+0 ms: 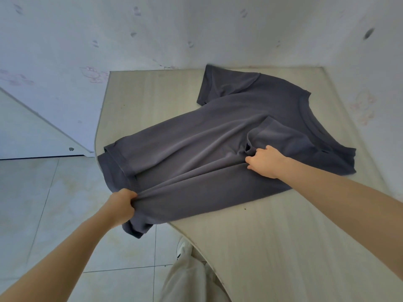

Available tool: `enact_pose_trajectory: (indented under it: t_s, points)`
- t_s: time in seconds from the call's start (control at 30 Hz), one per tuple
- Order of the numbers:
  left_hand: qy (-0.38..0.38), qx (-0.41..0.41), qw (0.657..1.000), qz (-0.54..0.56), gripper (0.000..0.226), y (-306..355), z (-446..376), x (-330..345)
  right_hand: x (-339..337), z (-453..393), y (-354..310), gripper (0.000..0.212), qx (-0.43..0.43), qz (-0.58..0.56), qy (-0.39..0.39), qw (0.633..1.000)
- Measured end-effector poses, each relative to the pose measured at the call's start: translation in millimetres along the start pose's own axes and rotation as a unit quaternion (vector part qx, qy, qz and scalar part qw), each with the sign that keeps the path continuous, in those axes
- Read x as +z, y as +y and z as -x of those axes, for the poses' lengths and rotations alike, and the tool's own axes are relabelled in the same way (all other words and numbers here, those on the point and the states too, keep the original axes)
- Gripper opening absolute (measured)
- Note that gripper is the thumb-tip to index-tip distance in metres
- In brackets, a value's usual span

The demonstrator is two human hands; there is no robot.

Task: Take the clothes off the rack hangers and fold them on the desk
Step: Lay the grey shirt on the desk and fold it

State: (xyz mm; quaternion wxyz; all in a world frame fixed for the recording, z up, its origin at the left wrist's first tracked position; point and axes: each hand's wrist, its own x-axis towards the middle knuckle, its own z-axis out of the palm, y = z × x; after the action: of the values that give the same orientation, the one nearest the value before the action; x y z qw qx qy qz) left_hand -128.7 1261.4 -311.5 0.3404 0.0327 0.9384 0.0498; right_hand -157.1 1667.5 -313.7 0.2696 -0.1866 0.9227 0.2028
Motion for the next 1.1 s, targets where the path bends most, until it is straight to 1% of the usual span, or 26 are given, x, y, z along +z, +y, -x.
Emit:
enact_pose_trajectory:
  t_s: [0.07,0.17,0.2,0.23,0.27,0.3,0.33,0.37,0.4,0.43,0.5,0.57,0.6,0.67,0.73,0.77,0.8,0.83,0.9,0.93,0.97,1.0,1.03,1.1]
  points:
    - [0.033,-0.032,0.998,0.049,0.027,-4,-7,-1,3,-2,-1,0.034,0.011,-0.001,0.019,1.000]
    - [0.018,-0.047,0.999,0.015,0.011,-2,-9,4,6,-1,-2,0.031,0.003,0.006,0.063,0.998]
    - [0.028,-0.047,0.998,0.009,0.013,1,-7,6,6,0,-3,0.031,-0.005,0.005,0.077,0.997]
    - [0.064,-0.042,0.997,0.008,0.014,5,-6,9,7,1,-4,0.032,-0.015,-0.004,0.097,0.995]
    - [0.120,-0.034,0.992,0.006,0.012,10,-4,11,8,3,-3,0.032,-0.027,-0.022,0.128,0.991]
    - [0.178,-0.019,0.984,0.009,0.010,17,-2,13,9,5,-2,0.032,-0.038,-0.050,0.169,0.984]
    - [0.211,0.003,0.977,0.015,0.011,25,-1,15,10,7,1,0.031,-0.042,-0.081,0.204,0.975]
    - [0.216,0.035,0.975,0.020,0.013,34,-1,18,11,8,5,0.029,-0.039,-0.109,0.236,0.965]
    - [0.205,0.068,0.976,0.016,0.016,45,-1,20,11,9,11,0.026,-0.025,-0.129,0.259,0.957]
    - [0.193,0.103,0.976,0.005,0.019,55,-3,25,11,9,19,0.021,-0.001,-0.145,0.268,0.952]
    - [0.184,0.143,0.972,-0.016,0.026,77,-8,32,14,13,37,0.017,0.069,-0.165,0.248,0.952]
    - [0.193,0.151,0.969,-0.023,0.031,95,-13,37,24,15,57,0.025,0.162,-0.172,0.198,0.951]
    - [0.203,0.156,0.967,-0.017,0.032,104,-16,38,31,17,67,0.032,0.213,-0.183,0.173,0.944]
    - [0.213,0.169,0.962,-0.005,0.031,117,-23,39,45,21,83,0.043,0.300,-0.228,0.129,0.917]
    - [0.215,0.184,0.959,0.005,0.029,127,-33,40,59,27,96,0.050,0.362,-0.275,0.080,0.887]
    - [0.220,0.196,0.955,0.008,0.027,129,-37,41,66,30,101,0.051,0.379,-0.286,0.056,0.878]
    - [0.226,0.207,0.952,0.014,0.023,133,-43,41,72,33,105,0.048,0.382,-0.287,0.040,0.878]
    - [0.230,0.217,0.948,0.018,0.018,135,-48,41,78,36,107,0.041,0.373,-0.281,0.033,0.884]
    - [0.240,0.239,0.941,0.019,0.006,139,-58,39,88,42,109,0.021,0.349,-0.278,0.026,0.894]
    - [0.240,0.246,0.939,0.018,0.004,142,-63,36,97,44,113,0.013,0.346,-0.287,0.019,0.893]
    - [0.236,0.252,0.938,0.014,0.008,143,-68,35,103,46,116,0.012,0.346,-0.295,0.010,0.891]
    - [0.228,0.259,0.939,0.007,0.010,145,-73,32,108,49,121,0.020,0.356,-0.301,-0.009,0.885]
    - [0.219,0.267,0.938,0.005,0.011,146,-77,30,113,53,125,0.033,0.380,-0.315,-0.026,0.870]
    - [0.198,0.292,0.936,0.004,0.010,149,-85,24,125,63,133,0.064,0.442,-0.343,-0.042,0.828]
